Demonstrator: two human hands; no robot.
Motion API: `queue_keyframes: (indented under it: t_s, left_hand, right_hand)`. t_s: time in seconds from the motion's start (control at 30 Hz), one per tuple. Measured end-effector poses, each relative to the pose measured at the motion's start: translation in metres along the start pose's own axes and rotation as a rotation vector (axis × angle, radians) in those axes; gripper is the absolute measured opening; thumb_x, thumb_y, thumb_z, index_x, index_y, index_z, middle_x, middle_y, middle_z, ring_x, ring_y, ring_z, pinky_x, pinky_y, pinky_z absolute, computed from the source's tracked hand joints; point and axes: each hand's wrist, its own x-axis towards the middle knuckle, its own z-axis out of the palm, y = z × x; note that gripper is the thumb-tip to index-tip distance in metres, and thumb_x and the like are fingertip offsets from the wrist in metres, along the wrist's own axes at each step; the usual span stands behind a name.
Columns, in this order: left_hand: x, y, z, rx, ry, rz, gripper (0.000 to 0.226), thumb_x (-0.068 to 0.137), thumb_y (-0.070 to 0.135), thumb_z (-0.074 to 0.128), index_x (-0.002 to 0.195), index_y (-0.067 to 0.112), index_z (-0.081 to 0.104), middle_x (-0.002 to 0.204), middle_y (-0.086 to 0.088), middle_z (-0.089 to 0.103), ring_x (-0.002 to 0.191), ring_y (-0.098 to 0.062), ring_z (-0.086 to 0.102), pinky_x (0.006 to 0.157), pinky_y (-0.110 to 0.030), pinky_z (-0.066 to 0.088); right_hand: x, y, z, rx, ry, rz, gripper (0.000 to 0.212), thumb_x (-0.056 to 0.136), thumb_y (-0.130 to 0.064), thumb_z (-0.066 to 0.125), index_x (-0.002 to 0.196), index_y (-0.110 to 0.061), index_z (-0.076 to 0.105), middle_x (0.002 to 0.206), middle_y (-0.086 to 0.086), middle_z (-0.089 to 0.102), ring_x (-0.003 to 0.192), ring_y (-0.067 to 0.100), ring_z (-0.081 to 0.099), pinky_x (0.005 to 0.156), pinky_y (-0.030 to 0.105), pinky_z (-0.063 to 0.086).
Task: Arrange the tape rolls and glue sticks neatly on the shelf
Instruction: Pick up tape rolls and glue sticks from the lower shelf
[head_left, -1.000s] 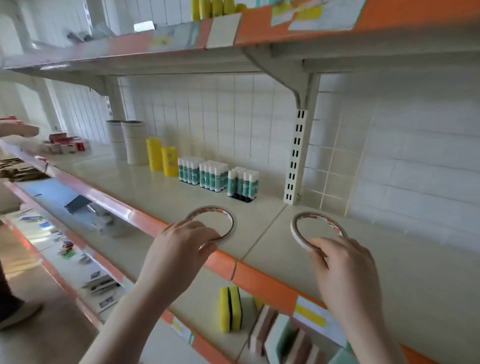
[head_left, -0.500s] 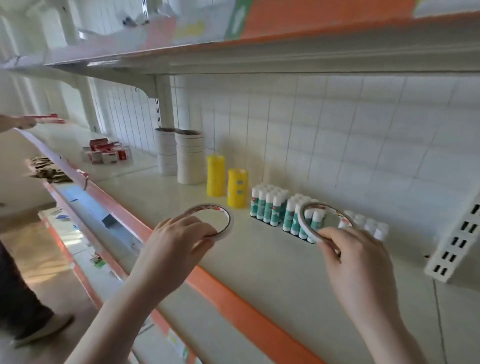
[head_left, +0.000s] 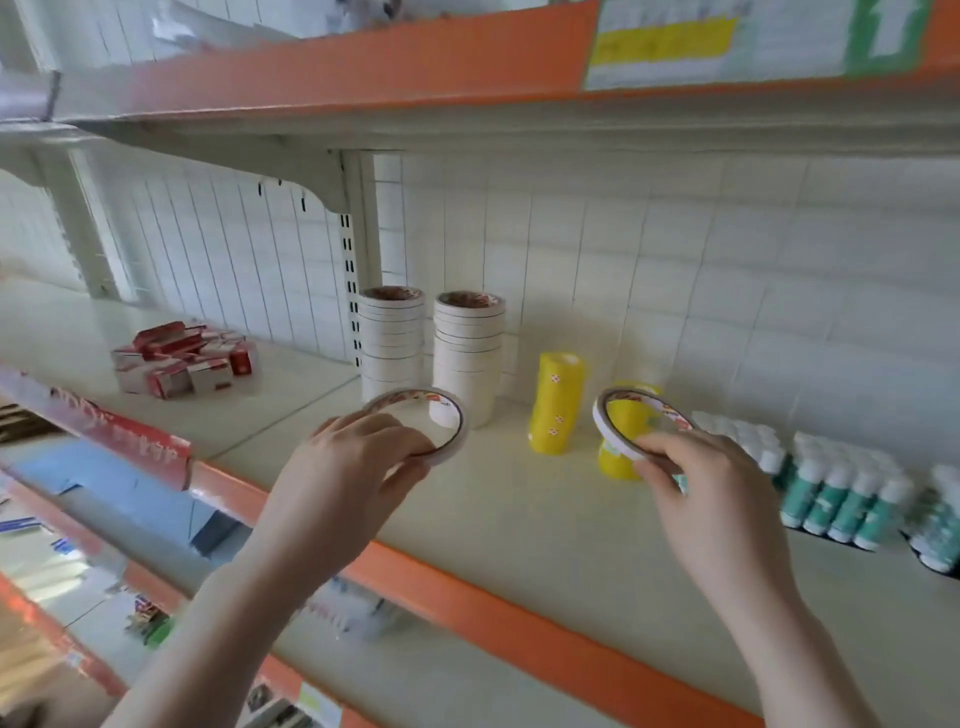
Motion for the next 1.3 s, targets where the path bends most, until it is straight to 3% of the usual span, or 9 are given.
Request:
queue_keyframes:
  t_s: [0.1,0.23,0.4,0.7,0.87,1.03,1.1,1.23,1.3]
  left_hand:
    - [0.009,-0.036,-0.003,-0.036,0.014,0.017,0.024,0.075,0.035,0.053,0.078,0.02,0.071,0.073,0.009,0.066,0.065,-0.019,0.063,0.061,-0.032,0.051]
    - [0.026,-0.08,0.002,-0.025,0.034,0.024,0.027,0.076,0.036,0.05,0.078,0.02,0.071,0.072,0.008,0.066,0.065,-0.022,0.063,0.062,-0.031,0.051]
    - [0.053,-0.121,0.015,-0.06,0.043,0.042,0.031,0.078,0.038,0.047,0.081,0.018,0.071,0.074,0.007,0.066,0.068,-0.024,0.063,0.062,-0.037,0.053]
    - [0.092,-0.167,0.024,-0.058,0.044,0.043,0.014,0.075,0.025,0.062,0.081,0.017,0.071,0.072,0.004,0.066,0.067,-0.024,0.061,0.063,-0.038,0.051]
    - [0.108,-0.188,0.028,-0.088,0.041,0.096,0.015,0.076,0.024,0.06,0.082,0.017,0.072,0.072,0.005,0.066,0.068,-0.023,0.061,0.064,-0.04,0.052]
    - [0.12,-0.208,0.034,-0.141,0.037,0.138,0.015,0.077,0.023,0.059,0.082,0.017,0.072,0.071,0.006,0.065,0.066,-0.022,0.061,0.064,-0.036,0.05]
    - [0.124,-0.213,0.035,-0.143,0.044,0.151,0.014,0.076,0.022,0.059,0.081,0.017,0.072,0.07,0.005,0.064,0.064,-0.022,0.06,0.062,-0.034,0.049]
    - [0.13,-0.226,0.039,-0.165,0.038,0.179,0.015,0.075,0.021,0.06,0.082,0.016,0.072,0.071,0.006,0.065,0.064,-0.021,0.059,0.063,-0.032,0.048]
    - [0.132,-0.23,0.04,-0.18,0.038,0.186,0.015,0.075,0.021,0.06,0.083,0.016,0.072,0.071,0.005,0.065,0.064,-0.022,0.059,0.063,-0.032,0.047]
  right_hand:
    - [0.024,-0.023,0.02,0.004,-0.016,0.018,0.013,0.071,-0.001,0.075,0.078,-0.012,0.072,0.071,0.007,0.068,0.068,0.032,0.058,0.058,0.029,0.028]
    - [0.063,-0.045,0.046,0.057,-0.047,0.034,0.01,0.076,-0.005,0.07,0.082,-0.014,0.072,0.078,0.007,0.069,0.078,0.032,0.061,0.066,0.037,0.047]
    - [0.116,-0.067,0.079,0.103,-0.109,0.041,0.012,0.082,-0.01,0.064,0.088,-0.016,0.073,0.078,0.005,0.067,0.078,0.028,0.058,0.071,0.036,0.045]
    - [0.185,-0.085,0.134,0.101,-0.251,0.065,0.016,0.083,-0.014,0.065,0.095,-0.022,0.074,0.092,0.002,0.07,0.089,0.022,0.061,0.081,0.035,0.048]
    - [0.197,-0.092,0.151,0.064,-0.308,0.077,0.017,0.083,-0.015,0.064,0.094,-0.023,0.074,0.096,-0.004,0.07,0.09,0.017,0.059,0.076,0.027,0.044]
    - [0.198,-0.099,0.159,0.058,-0.326,0.11,0.016,0.082,-0.013,0.064,0.091,-0.021,0.075,0.093,-0.003,0.071,0.09,0.017,0.06,0.082,0.032,0.047]
    - [0.199,-0.098,0.159,0.063,-0.336,0.133,0.016,0.082,-0.013,0.065,0.092,-0.021,0.075,0.095,-0.006,0.071,0.092,0.014,0.06,0.082,0.028,0.046]
    - [0.201,-0.097,0.158,0.083,-0.36,0.166,0.016,0.08,-0.013,0.068,0.09,-0.025,0.075,0.086,-0.013,0.067,0.087,0.006,0.06,0.072,0.018,0.041]
    - [0.202,-0.097,0.158,0.083,-0.375,0.17,0.016,0.079,-0.013,0.07,0.088,-0.024,0.075,0.083,-0.011,0.068,0.085,0.007,0.061,0.073,0.019,0.042]
